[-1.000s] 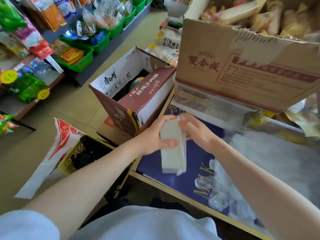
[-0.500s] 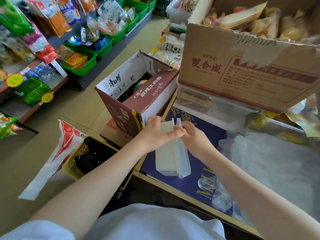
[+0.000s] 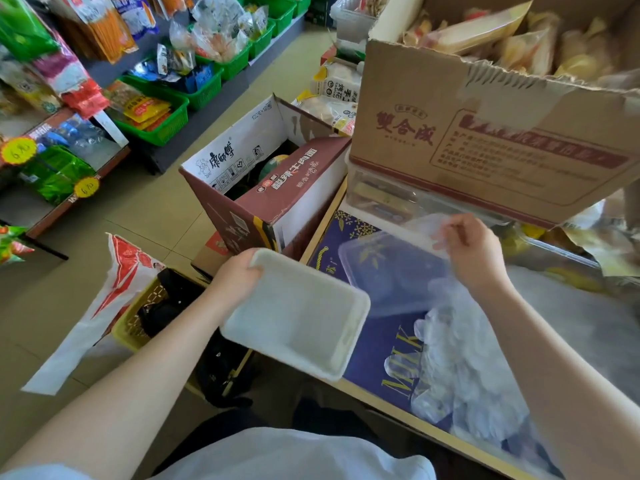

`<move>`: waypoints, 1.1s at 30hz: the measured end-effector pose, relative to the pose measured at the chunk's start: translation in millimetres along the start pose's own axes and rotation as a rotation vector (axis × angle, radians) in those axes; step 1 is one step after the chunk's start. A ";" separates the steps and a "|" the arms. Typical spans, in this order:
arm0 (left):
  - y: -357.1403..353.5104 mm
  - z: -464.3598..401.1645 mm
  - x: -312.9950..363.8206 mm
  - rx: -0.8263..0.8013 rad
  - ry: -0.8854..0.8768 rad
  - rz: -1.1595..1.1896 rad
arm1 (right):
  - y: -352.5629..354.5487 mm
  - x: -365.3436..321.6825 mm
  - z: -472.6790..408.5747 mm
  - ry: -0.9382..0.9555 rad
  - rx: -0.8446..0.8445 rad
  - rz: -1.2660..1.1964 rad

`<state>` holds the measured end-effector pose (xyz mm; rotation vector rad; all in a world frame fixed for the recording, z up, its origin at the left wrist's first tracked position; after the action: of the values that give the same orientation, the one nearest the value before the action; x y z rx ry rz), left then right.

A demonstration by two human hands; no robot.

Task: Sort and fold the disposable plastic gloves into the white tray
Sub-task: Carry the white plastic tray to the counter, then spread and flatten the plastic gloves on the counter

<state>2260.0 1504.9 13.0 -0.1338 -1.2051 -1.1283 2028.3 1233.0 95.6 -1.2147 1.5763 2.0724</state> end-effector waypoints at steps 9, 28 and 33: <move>-46.1 -32.5 5.7 0.022 0.000 -0.323 | -50.4 20.4 -30.4 -0.229 -0.043 0.000; -107.2 -5.3 92.4 -0.053 -0.620 -0.591 | -23.3 147.8 126.4 -0.375 -0.107 0.309; -166.8 43.7 85.1 -0.301 -0.784 -0.716 | -4.8 182.8 159.6 -0.399 -0.121 0.514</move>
<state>2100.4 1398.0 21.8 -0.4250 -1.8389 -1.9930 1846.9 1328.5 -34.6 -0.3918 1.7016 2.5440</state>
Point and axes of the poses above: each hand's wrist, its own z-axis away from the middle knuckle, its own y-axis out of the back of the hand, x = y × z, the point moved 9 cm from there along -z, towards the middle knuckle, and after that the axes turned 3 degrees about -y, right-handed, at the moved point
